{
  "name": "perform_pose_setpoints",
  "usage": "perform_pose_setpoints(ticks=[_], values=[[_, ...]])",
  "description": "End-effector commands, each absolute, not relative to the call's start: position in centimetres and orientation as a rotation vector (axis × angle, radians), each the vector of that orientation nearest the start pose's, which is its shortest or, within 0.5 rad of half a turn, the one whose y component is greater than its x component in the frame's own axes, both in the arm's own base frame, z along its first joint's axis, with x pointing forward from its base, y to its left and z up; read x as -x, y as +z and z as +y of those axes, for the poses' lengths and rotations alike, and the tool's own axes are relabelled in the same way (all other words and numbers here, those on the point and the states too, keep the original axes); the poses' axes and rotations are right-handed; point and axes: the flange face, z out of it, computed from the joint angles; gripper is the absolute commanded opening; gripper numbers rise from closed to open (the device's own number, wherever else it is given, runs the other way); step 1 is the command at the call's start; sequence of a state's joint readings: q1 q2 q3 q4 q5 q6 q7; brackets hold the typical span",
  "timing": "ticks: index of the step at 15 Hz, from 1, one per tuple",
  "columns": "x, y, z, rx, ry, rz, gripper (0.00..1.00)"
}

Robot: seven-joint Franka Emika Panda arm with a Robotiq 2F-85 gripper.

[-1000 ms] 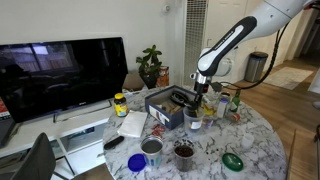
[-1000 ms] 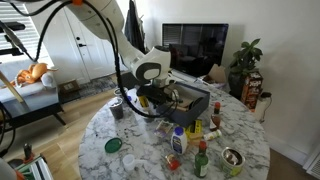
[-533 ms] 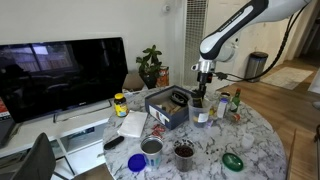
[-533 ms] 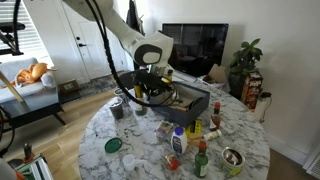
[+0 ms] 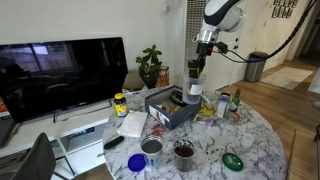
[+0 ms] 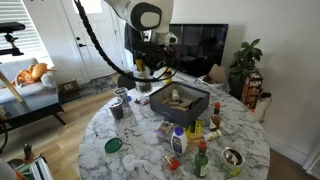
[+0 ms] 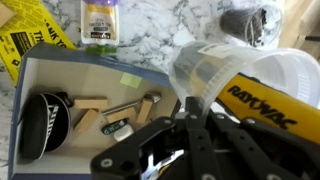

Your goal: Put the torch in the clear cup, then put the cup in the box

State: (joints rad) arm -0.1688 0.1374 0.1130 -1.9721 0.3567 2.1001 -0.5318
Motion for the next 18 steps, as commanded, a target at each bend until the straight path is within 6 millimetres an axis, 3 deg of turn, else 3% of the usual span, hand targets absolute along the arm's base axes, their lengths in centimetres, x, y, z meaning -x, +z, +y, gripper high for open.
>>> perform_pose_setpoints(ticks=[1, 4, 10, 13, 18], values=[[-61.3, 41.3, -2.8, 2.769, -0.195, -0.195, 0.01], [-63.6, 39.5, -4.4, 2.764, -0.258, -0.045, 0.01], [-66.9, 33.5, -7.0, 2.787, -0.36, 0.165, 0.01], [-67.9, 30.7, -6.6, 2.816, -0.33, 0.192, 0.01], [-67.4, 25.8, -5.2, 2.866, -0.203, 0.237, 0.01]])
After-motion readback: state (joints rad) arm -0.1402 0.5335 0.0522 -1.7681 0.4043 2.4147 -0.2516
